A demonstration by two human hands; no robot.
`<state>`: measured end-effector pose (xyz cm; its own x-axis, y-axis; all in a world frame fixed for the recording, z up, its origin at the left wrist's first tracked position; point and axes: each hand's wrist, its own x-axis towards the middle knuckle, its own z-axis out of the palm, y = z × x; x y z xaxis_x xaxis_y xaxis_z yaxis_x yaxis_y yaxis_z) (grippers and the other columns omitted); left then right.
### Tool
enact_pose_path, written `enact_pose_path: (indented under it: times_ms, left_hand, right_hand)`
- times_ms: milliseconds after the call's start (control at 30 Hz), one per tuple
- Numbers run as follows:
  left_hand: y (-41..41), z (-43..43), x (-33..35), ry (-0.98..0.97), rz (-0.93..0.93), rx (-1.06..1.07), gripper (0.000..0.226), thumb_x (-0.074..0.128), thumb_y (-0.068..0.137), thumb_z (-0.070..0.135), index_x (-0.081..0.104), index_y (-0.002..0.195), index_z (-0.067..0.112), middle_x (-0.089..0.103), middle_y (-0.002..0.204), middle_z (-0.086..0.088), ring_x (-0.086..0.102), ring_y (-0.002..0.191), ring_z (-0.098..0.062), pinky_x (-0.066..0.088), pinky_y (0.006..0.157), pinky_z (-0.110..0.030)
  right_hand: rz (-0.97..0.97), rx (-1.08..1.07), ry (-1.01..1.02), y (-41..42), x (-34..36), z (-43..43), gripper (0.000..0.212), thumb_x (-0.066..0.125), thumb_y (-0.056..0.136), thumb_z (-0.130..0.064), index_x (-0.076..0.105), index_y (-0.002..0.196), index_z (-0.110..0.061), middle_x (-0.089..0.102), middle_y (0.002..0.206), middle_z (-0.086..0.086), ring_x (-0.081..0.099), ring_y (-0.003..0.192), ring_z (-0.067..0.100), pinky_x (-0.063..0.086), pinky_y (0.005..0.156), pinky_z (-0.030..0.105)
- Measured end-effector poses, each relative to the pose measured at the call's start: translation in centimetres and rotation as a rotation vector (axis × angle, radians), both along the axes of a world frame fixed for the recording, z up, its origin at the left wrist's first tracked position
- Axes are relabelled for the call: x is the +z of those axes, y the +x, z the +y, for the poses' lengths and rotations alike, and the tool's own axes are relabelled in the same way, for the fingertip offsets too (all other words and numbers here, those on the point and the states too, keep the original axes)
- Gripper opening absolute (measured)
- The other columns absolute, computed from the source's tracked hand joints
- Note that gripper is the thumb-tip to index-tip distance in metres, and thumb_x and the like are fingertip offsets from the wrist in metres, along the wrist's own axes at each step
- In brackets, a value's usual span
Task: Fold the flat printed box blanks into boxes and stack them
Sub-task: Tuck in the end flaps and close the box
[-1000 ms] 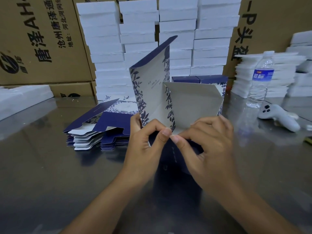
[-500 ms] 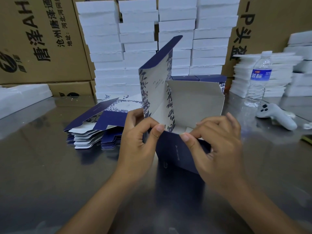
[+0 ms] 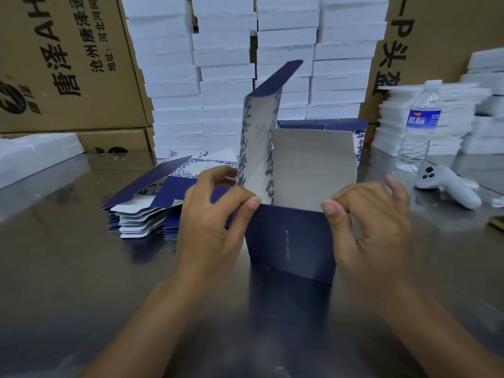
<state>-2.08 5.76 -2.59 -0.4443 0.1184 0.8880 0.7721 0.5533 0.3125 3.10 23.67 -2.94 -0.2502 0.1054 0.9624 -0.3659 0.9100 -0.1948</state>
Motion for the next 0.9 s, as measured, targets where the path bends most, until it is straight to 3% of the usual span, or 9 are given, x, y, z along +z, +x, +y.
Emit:
enact_pose_path:
  times_ms: [67, 167, 233, 333, 433, 533, 633, 767, 900]
  left_hand:
    - [-0.2, -0.3, 0.1, -0.008, 0.051, 0.027, 0.032, 0.048, 0.092, 0.027, 0.066, 0.075, 0.005, 0.043, 0.104, 0.001, 0.047, 0.094, -0.015, 0.041, 0.077, -0.034]
    - [-0.3, -0.4, 0.2, 0.001, 0.027, 0.014, 0.033, 0.048, 0.091, 0.026, 0.062, 0.072, 0.003, 0.043, 0.096, 0.000, 0.038, 0.082, -0.004, 0.033, 0.070, -0.012]
    - [-0.4, -0.4, 0.3, -0.001, 0.013, -0.008, 0.033, 0.047, 0.092, 0.024, 0.061, 0.072, 0.002, 0.043, 0.090, 0.001, 0.036, 0.076, -0.002, 0.032, 0.066, -0.008]
    - [-0.5, -0.6, 0.4, -0.017, 0.020, -0.037, 0.034, 0.046, 0.093, 0.023, 0.062, 0.074, 0.001, 0.048, 0.081, 0.003, 0.041, 0.071, -0.006, 0.035, 0.062, -0.012]
    - [-0.6, -1.1, 0.4, -0.073, 0.085, -0.033, 0.035, 0.044, 0.096, 0.023, 0.067, 0.082, 0.001, 0.057, 0.083, -0.004, 0.050, 0.074, -0.013, 0.044, 0.058, -0.032]
    - [-0.8, -1.7, 0.5, -0.160, 0.185, 0.027, 0.039, 0.040, 0.100, 0.025, 0.067, 0.084, 0.001, 0.059, 0.084, -0.011, 0.047, 0.071, -0.015, 0.045, 0.049, -0.035]
    - [-0.9, -1.6, 0.5, -0.136, 0.188, 0.041, 0.029, 0.043, 0.097, 0.020, 0.063, 0.082, 0.006, 0.053, 0.081, -0.007, 0.041, 0.070, -0.012, 0.040, 0.047, -0.034]
    - [-0.9, -1.3, 0.4, -0.093, 0.134, 0.012, 0.031, 0.042, 0.095, 0.015, 0.062, 0.077, 0.000, 0.045, 0.082, 0.003, 0.039, 0.068, -0.010, 0.034, 0.054, -0.025]
    - [-0.6, -1.0, 0.3, -0.007, 0.001, -0.050, 0.030, 0.040, 0.097, 0.021, 0.059, 0.081, 0.005, 0.054, 0.075, 0.002, 0.046, 0.069, -0.009, 0.035, 0.063, -0.014]
  right_hand:
    - [0.012, 0.009, -0.005, 0.0, 0.0, 0.0, 0.036, 0.047, 0.091, -0.019, 0.055, 0.060, -0.004, 0.057, 0.062, 0.005, 0.046, 0.072, 0.016, 0.025, 0.102, 0.038]
    - [0.052, 0.014, 0.030, 0.2, 0.1, -0.1, 0.036, 0.049, 0.091, -0.018, 0.055, 0.058, -0.005, 0.057, 0.062, 0.004, 0.049, 0.074, 0.014, 0.026, 0.102, 0.043]
    - [0.075, 0.017, 0.045, 0.3, 0.2, 0.0, 0.036, 0.050, 0.090, -0.017, 0.056, 0.057, -0.005, 0.057, 0.061, 0.004, 0.052, 0.077, 0.014, 0.026, 0.102, 0.046]
    - [0.105, 0.022, 0.067, 0.4, 0.4, 0.3, 0.036, 0.049, 0.091, -0.016, 0.057, 0.058, -0.005, 0.059, 0.063, 0.004, 0.056, 0.084, 0.016, 0.026, 0.101, 0.052]
    - [0.111, 0.042, 0.089, 0.5, 0.6, 0.6, 0.032, 0.048, 0.091, -0.011, 0.061, 0.063, -0.003, 0.062, 0.069, 0.006, 0.059, 0.093, 0.024, 0.037, 0.091, 0.063]
    - [0.096, 0.096, 0.064, 0.3, 0.8, 0.5, 0.031, 0.045, 0.091, -0.011, 0.060, 0.066, -0.001, 0.061, 0.069, 0.009, 0.056, 0.095, 0.023, 0.043, 0.085, 0.055]
    - [0.082, 0.143, 0.041, 0.2, 0.7, 0.3, 0.033, 0.044, 0.092, -0.012, 0.058, 0.066, 0.000, 0.059, 0.069, 0.011, 0.053, 0.095, 0.023, 0.044, 0.082, 0.048]
    - [0.084, 0.147, 0.033, 0.3, 0.7, 0.3, 0.032, 0.045, 0.092, -0.012, 0.057, 0.065, -0.001, 0.058, 0.068, 0.010, 0.056, 0.091, 0.026, 0.045, 0.081, 0.040]
    - [0.079, 0.189, 0.018, 0.7, 0.8, 0.0, 0.033, 0.045, 0.093, -0.014, 0.060, 0.066, -0.001, 0.058, 0.070, 0.007, 0.054, 0.087, 0.023, 0.042, 0.082, 0.029]
